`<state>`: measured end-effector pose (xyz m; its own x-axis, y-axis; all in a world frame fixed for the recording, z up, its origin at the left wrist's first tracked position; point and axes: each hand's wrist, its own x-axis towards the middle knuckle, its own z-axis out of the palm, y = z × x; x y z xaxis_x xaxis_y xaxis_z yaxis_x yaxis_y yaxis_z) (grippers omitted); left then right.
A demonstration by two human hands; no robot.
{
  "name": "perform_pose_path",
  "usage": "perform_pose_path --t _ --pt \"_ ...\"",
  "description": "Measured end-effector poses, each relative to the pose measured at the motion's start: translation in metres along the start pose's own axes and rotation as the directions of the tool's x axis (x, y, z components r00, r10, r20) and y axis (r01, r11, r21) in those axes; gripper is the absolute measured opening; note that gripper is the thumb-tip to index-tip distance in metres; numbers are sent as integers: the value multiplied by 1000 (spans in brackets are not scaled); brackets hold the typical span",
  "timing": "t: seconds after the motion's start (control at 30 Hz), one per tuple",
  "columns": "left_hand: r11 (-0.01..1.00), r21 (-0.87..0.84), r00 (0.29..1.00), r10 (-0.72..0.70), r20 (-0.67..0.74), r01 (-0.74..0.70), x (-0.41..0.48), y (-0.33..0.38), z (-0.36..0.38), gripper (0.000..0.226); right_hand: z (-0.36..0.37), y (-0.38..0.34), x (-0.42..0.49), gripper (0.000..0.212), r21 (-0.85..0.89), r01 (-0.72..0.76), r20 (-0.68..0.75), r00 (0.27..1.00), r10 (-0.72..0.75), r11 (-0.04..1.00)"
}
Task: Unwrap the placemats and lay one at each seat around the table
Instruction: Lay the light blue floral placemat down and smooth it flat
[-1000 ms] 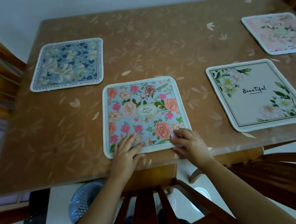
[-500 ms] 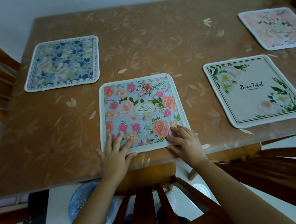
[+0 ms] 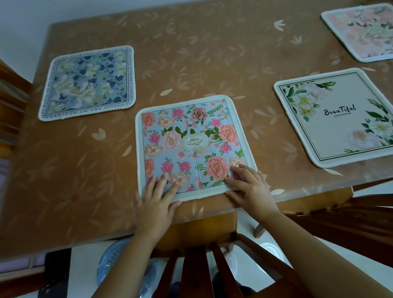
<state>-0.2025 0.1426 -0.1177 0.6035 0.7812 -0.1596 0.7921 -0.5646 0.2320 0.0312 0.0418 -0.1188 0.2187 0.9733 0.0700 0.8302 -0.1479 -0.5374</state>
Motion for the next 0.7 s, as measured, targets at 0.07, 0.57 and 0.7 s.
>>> perform_pose_path --t 0.07,0.57,0.7 --pt "999 -41 1000 0 -22 -1 -2 -3 2 58 1 0 0 28 15 -12 -7 1000 12 1000" --pt "987 -162 991 -42 -123 22 -8 -6 5 66 5 6 3 35 112 -78 -42 996 83 991" --pt "991 -133 992 -38 -119 22 -8 -7 5 73 3 6 3 34 107 -72 -37 996 77 992"
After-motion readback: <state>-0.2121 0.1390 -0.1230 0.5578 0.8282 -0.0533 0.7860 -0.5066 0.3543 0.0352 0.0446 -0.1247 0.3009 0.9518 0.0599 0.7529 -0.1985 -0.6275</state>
